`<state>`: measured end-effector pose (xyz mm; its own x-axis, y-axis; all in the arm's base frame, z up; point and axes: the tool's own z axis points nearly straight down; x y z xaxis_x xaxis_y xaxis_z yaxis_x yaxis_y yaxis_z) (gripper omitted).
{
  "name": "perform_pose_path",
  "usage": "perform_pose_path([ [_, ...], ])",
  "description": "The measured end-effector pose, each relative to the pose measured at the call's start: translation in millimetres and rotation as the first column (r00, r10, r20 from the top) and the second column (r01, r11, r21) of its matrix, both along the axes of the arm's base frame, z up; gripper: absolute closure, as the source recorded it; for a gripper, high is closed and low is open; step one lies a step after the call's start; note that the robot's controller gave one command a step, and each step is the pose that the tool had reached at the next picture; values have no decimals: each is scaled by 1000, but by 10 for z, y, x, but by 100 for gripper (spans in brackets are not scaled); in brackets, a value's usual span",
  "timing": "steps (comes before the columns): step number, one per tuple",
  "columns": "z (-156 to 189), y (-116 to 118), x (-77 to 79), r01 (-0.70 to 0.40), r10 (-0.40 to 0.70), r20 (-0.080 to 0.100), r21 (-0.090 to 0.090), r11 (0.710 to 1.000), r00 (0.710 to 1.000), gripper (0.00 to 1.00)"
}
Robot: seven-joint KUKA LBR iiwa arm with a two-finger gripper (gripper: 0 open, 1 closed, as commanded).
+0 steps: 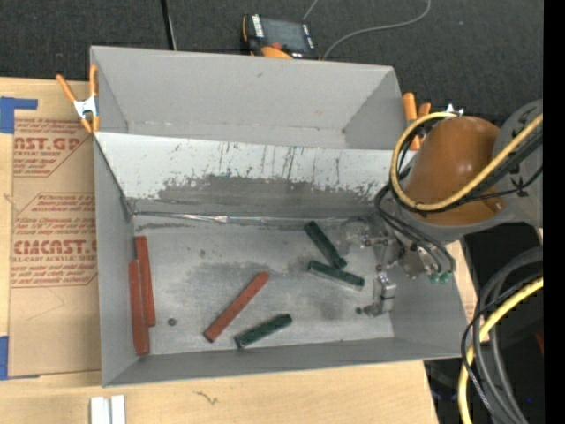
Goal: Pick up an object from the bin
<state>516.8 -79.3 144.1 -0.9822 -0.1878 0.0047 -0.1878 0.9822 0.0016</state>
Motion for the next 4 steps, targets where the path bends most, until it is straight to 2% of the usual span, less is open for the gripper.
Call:
perform_pose_path([
  [1, -768, 160, 578, 21, -21, 13, 2, 1000, 1000, 0],
  [2, -736, -104, 371, 60, -60, 8, 0, 998, 998, 0],
  [3, -725, -101, 379, 58, -58, 8, -1, 998, 998, 100],
  [4, -740, -98, 370, 58, -58, 6, 0, 998, 998, 0],
])
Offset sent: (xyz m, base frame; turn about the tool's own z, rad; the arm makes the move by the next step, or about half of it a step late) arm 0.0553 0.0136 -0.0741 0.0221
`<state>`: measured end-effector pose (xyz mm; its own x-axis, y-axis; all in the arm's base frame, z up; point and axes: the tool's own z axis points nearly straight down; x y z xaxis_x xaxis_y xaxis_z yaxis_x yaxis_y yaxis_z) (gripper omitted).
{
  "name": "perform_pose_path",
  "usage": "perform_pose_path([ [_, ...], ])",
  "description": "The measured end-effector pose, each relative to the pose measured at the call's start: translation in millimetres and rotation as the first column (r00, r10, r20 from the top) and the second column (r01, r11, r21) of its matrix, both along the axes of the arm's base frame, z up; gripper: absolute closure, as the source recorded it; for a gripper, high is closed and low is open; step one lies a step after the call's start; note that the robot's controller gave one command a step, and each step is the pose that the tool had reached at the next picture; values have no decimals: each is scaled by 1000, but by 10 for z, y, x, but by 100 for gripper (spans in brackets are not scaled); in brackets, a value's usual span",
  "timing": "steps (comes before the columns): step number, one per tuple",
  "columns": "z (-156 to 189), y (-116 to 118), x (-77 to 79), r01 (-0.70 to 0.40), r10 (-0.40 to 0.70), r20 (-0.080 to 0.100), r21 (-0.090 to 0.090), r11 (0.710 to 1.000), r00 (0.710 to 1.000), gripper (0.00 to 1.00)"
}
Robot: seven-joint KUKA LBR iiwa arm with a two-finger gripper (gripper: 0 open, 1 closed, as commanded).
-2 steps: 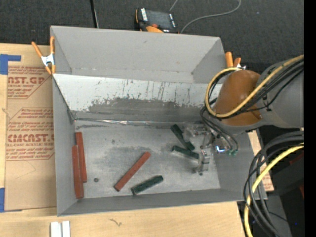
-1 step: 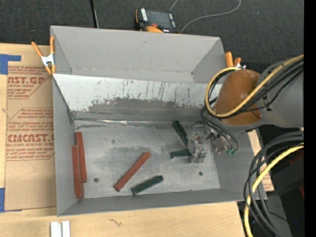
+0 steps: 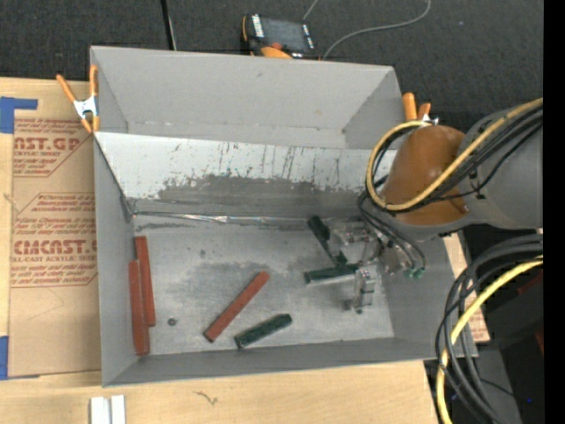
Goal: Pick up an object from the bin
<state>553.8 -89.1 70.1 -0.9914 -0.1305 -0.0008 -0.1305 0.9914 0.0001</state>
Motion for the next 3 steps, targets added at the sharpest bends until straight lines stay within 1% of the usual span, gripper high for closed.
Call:
perform_pose_path([
  [1, 662, -89, 167, -150, 150, 6, -2, 989, 989, 0],
  [2, -27, 169, 170, -299, 299, -3, 3, 954, 954, 0],
  [3, -10, 402, -273, -410, 410, -2, 2, 912, 912, 0],
])
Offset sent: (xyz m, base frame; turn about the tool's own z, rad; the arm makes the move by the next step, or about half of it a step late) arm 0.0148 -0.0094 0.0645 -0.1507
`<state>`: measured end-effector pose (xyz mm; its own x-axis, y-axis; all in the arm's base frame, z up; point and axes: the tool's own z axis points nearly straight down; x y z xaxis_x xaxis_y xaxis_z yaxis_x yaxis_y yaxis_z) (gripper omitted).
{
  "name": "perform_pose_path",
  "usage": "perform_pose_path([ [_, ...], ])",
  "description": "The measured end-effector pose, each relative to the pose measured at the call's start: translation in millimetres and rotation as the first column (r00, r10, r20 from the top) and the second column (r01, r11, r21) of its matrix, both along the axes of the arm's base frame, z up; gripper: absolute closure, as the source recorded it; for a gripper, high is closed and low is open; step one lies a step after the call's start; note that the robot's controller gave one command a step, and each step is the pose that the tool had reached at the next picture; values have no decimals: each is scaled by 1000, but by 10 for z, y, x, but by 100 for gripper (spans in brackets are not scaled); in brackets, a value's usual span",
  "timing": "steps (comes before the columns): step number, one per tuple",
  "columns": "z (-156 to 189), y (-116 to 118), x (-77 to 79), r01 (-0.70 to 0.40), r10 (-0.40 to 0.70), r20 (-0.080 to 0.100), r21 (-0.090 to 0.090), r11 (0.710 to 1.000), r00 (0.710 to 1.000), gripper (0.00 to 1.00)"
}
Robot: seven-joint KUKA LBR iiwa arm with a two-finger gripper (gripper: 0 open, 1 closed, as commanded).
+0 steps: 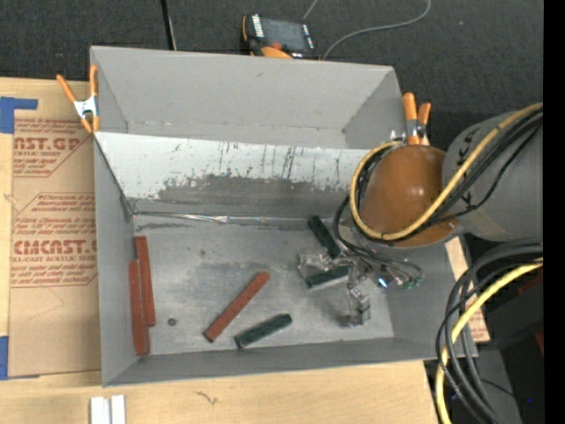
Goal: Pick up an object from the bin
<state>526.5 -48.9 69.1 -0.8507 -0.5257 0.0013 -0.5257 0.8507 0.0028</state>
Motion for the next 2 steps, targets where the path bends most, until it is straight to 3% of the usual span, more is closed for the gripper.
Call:
perform_pose_path([
  [1, 6, -7, 12, 1, -1, 2, -1, 1000, 1000, 100],
  [2, 1919, -150, -6, -383, 383, 11, -5, 924, 924, 100],
])
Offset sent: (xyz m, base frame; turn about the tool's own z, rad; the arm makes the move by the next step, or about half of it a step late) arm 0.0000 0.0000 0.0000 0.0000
